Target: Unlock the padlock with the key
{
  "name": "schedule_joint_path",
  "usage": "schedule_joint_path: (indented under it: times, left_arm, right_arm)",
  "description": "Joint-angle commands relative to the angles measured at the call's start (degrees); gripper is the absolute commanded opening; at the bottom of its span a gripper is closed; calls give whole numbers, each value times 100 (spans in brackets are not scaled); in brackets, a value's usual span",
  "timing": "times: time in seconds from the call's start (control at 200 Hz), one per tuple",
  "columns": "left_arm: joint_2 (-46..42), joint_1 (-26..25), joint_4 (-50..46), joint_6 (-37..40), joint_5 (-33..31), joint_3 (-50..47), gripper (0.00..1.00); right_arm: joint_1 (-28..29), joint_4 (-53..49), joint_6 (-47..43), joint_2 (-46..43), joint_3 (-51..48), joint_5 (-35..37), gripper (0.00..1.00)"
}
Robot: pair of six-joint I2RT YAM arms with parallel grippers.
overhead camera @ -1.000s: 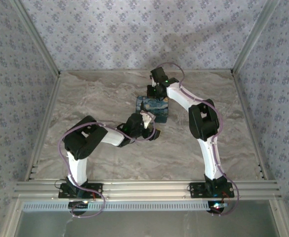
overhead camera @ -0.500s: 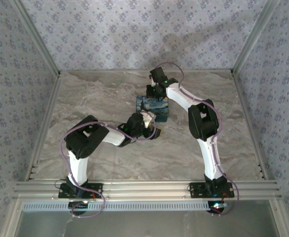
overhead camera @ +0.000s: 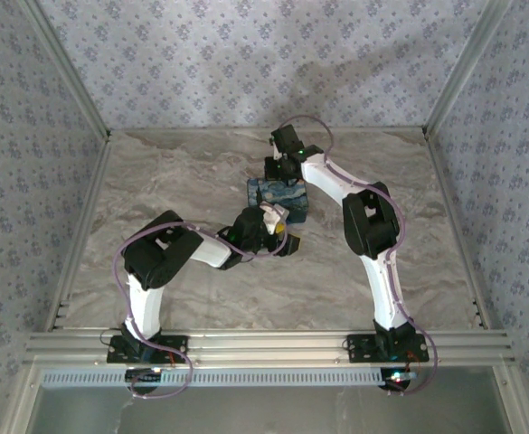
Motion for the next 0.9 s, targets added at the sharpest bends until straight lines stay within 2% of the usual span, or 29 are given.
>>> schedule_joint_path:
  times: [0.0, 0.18, 0.575, 0.7, 0.814, 0.894]
  left_arm:
    - [150, 206, 637, -422, -79, 30, 76]
    - [206, 361, 908, -822, 306, 39, 66]
    - [136, 581, 979, -1267, 769, -1, 61]
    - [-64, 611, 860, -1275, 441, -206, 66]
    - [-277, 692, 768, -1255, 428, -393, 68]
    - [-491, 702, 608, -1141, 269, -523, 73]
  right_arm:
    - [136, -496, -10, 134, -238, -254, 0]
    - [137, -501, -8, 112, -284, -280, 0]
    - [139, -435, 7, 63, -368, -318, 0]
    - [131, -436, 1, 43, -390, -315, 0]
    - [121, -443, 0, 47, -377, -316, 0]
    - [117, -453, 0, 43, -367, -293, 0]
